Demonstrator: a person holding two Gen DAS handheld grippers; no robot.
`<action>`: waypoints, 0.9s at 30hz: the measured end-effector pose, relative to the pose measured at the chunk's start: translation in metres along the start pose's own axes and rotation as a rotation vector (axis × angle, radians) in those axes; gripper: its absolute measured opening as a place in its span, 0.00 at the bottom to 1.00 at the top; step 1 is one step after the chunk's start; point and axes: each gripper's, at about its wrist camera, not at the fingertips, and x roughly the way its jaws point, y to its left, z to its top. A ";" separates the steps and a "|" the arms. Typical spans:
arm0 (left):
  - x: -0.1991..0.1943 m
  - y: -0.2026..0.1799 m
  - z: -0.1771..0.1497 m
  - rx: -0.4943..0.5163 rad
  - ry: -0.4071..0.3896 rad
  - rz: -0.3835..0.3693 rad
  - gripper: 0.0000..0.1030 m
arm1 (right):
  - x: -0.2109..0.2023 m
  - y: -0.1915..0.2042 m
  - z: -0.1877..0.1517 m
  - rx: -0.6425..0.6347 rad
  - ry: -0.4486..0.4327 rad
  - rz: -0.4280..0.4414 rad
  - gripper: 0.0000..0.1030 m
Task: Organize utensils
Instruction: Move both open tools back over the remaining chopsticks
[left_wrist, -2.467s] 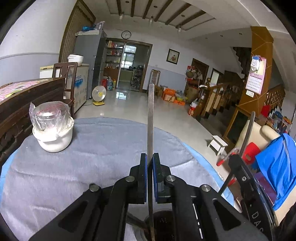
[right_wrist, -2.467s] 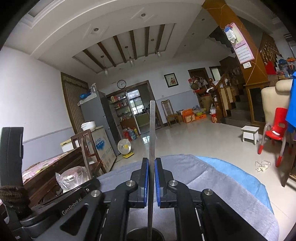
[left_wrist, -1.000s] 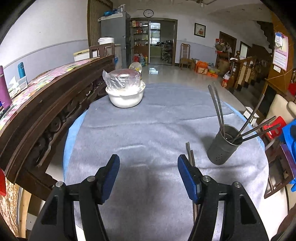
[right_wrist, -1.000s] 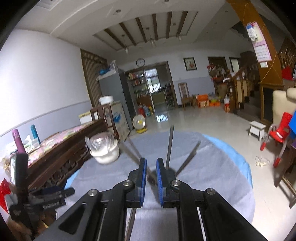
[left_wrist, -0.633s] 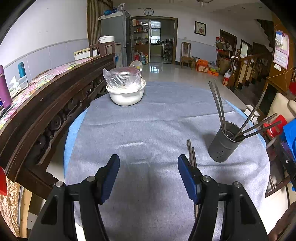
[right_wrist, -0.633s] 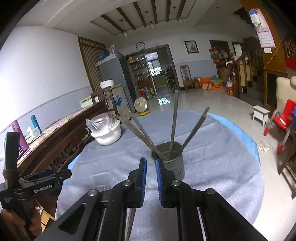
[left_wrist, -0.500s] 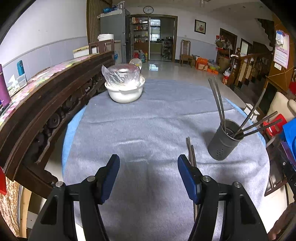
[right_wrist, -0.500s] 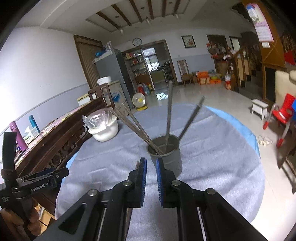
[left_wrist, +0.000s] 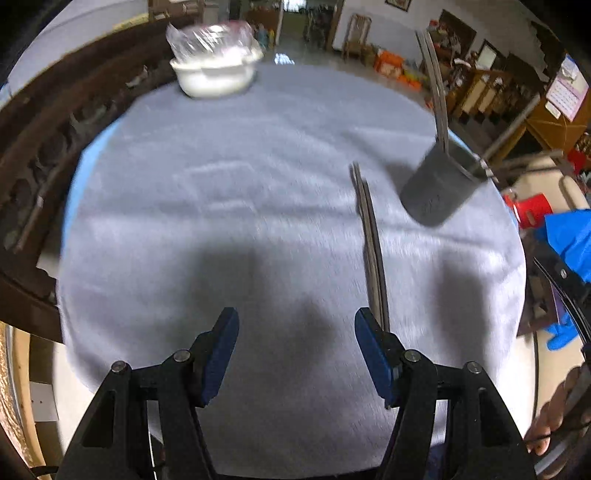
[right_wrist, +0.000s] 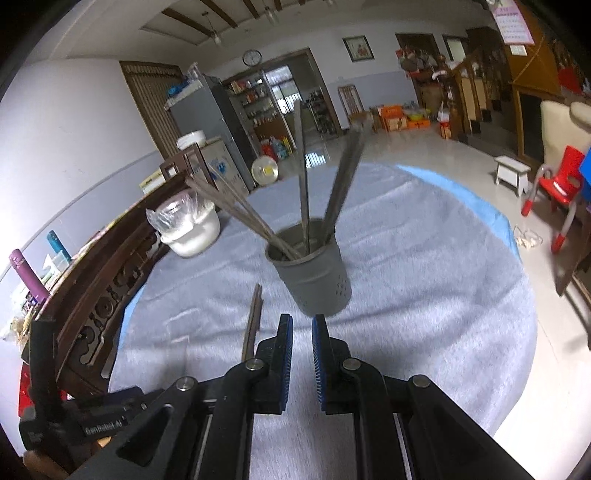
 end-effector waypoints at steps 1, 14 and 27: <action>0.004 -0.003 -0.003 0.009 0.010 -0.001 0.64 | 0.003 -0.002 -0.002 0.009 0.011 0.000 0.13; 0.042 -0.018 -0.027 0.116 0.126 0.010 0.64 | 0.018 -0.021 -0.016 0.059 0.082 -0.026 0.13; 0.058 -0.036 -0.012 0.150 0.139 -0.018 0.64 | 0.030 -0.021 -0.024 0.065 0.127 -0.022 0.13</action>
